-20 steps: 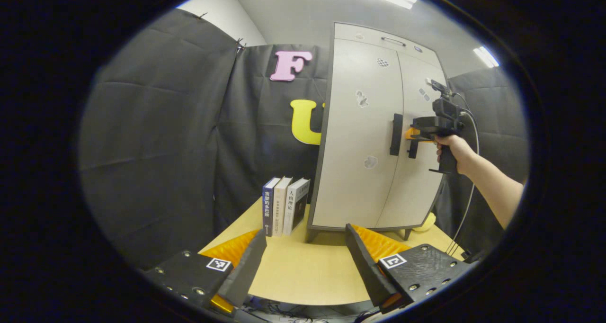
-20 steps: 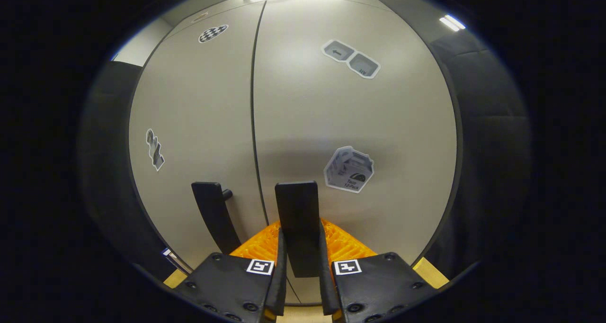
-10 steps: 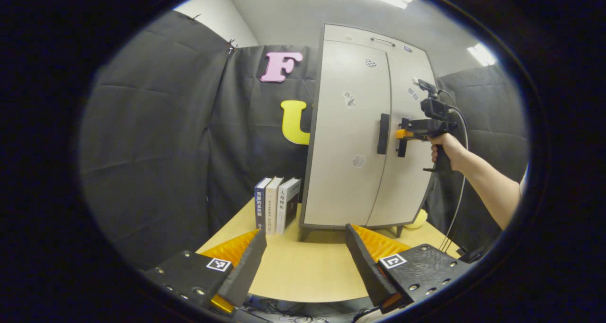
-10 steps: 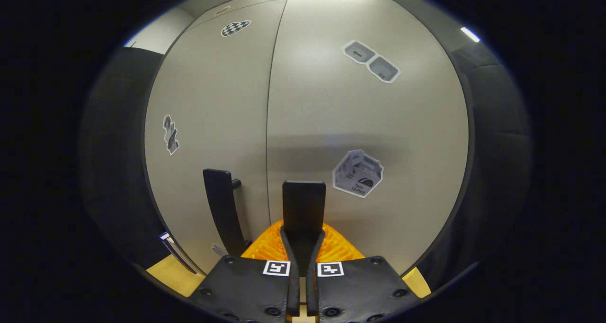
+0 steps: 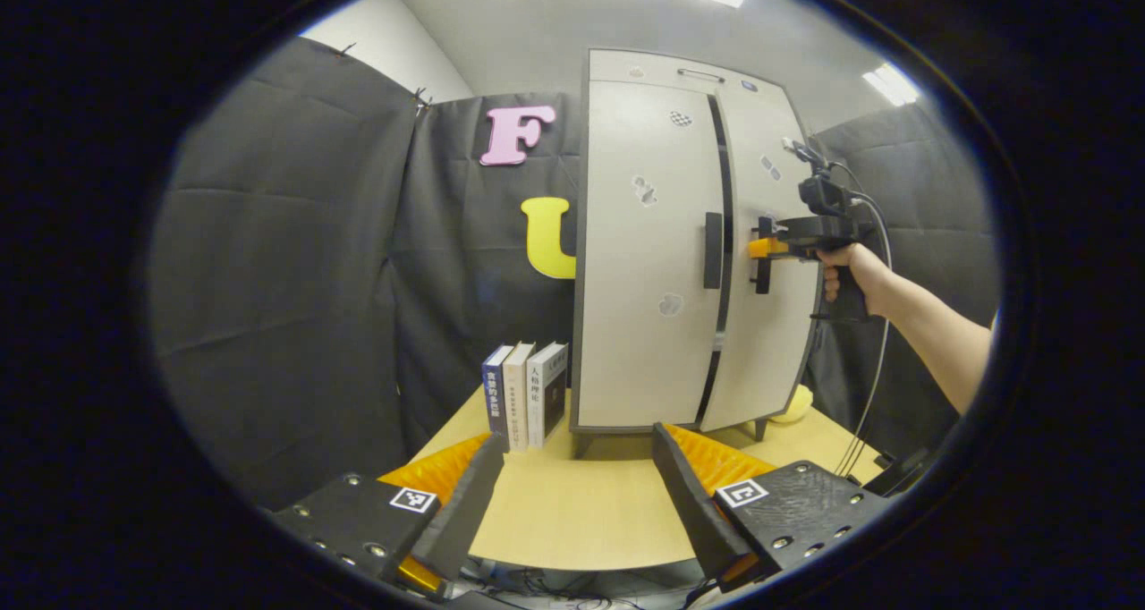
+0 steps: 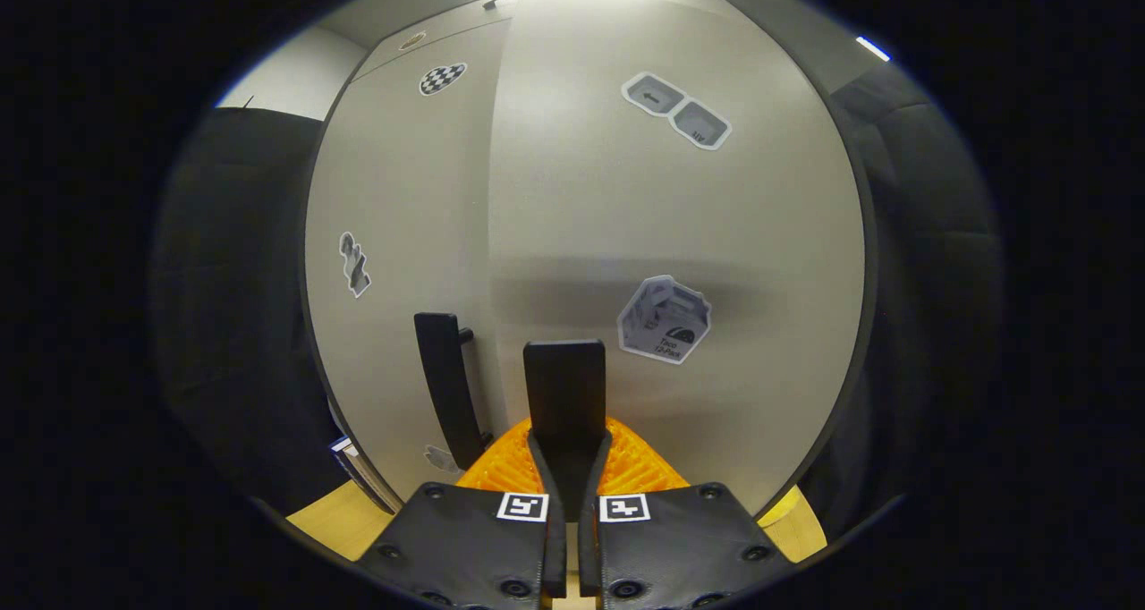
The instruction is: Open the right door of the double-door shoe cabinet with the right hand, and open the left door with the left hand.
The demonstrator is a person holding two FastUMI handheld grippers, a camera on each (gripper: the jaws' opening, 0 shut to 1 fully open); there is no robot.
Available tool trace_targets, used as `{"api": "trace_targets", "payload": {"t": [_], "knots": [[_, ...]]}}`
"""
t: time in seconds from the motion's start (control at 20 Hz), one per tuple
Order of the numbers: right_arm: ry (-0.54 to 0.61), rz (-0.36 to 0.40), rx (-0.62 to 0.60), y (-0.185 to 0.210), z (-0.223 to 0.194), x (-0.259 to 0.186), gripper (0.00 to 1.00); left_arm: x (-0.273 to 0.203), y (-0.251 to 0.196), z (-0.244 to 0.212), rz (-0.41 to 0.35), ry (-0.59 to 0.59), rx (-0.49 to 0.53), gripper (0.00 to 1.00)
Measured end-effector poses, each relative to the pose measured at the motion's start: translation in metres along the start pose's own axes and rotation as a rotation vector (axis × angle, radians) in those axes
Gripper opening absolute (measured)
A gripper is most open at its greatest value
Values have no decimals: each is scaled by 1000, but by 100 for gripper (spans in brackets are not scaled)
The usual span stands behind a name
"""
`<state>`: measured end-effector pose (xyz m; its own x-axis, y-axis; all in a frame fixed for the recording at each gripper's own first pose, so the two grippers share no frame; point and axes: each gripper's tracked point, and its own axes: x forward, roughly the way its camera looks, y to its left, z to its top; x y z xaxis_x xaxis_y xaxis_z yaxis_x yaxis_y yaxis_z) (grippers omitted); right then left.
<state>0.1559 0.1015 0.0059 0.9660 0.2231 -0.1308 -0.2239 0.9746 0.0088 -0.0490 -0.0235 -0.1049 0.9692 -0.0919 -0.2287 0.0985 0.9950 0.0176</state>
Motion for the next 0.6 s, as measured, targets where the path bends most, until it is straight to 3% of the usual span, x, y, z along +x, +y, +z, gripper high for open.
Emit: {"api": "trace_targets", "payload": {"t": [0.2, 0.35, 0.45, 0.6], "knots": [[-1, 23, -5, -5, -3, -24, 7, -4, -10, -3, -11, 4, -15, 97], [-4, 47, 5, -11, -6, -42, 7, -5, -12, -5, -2, 10, 32, 100], [-10, 52, 7, -12, -6, -46, 7, -5, -15, -3, -3, 7, 39, 94], [-13, 62, 21, -16, -8, -54, 7, -5, -19, -2, -3, -4, 21, 97]]}}
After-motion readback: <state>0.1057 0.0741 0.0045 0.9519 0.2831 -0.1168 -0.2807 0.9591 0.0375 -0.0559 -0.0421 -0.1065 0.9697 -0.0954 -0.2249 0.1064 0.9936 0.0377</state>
